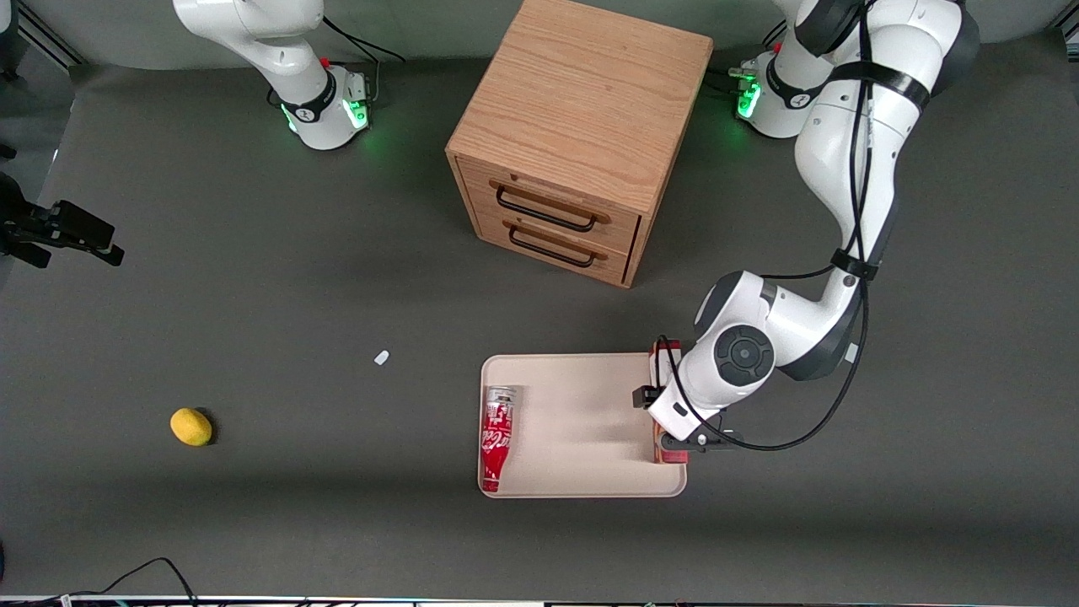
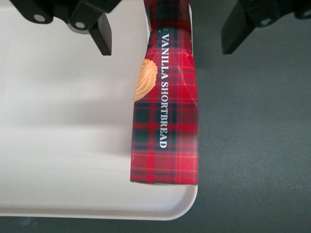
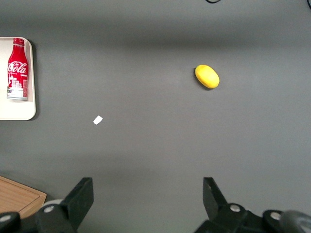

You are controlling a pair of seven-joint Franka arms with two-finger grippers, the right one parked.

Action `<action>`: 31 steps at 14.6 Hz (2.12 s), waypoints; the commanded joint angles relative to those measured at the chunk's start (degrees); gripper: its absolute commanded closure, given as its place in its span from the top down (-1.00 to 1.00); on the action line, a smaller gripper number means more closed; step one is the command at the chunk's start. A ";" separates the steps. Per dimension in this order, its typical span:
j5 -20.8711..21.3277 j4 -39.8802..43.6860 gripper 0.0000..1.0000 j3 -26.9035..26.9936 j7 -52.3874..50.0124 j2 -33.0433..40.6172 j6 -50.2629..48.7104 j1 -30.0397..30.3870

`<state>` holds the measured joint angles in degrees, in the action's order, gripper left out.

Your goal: Place red cookie box on tray

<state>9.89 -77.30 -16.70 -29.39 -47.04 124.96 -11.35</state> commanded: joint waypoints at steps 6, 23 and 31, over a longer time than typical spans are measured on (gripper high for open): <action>0.05 -6.27 1.00 1.23 -1.11 11.51 -0.07 0.62; -9.54 -18.50 1.00 7.01 28.14 48.96 -29.41 20.66; -10.06 -18.15 1.00 9.05 34.66 53.37 -34.17 21.37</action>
<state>0.81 -94.04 -7.60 3.24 4.54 91.46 9.66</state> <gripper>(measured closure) 0.000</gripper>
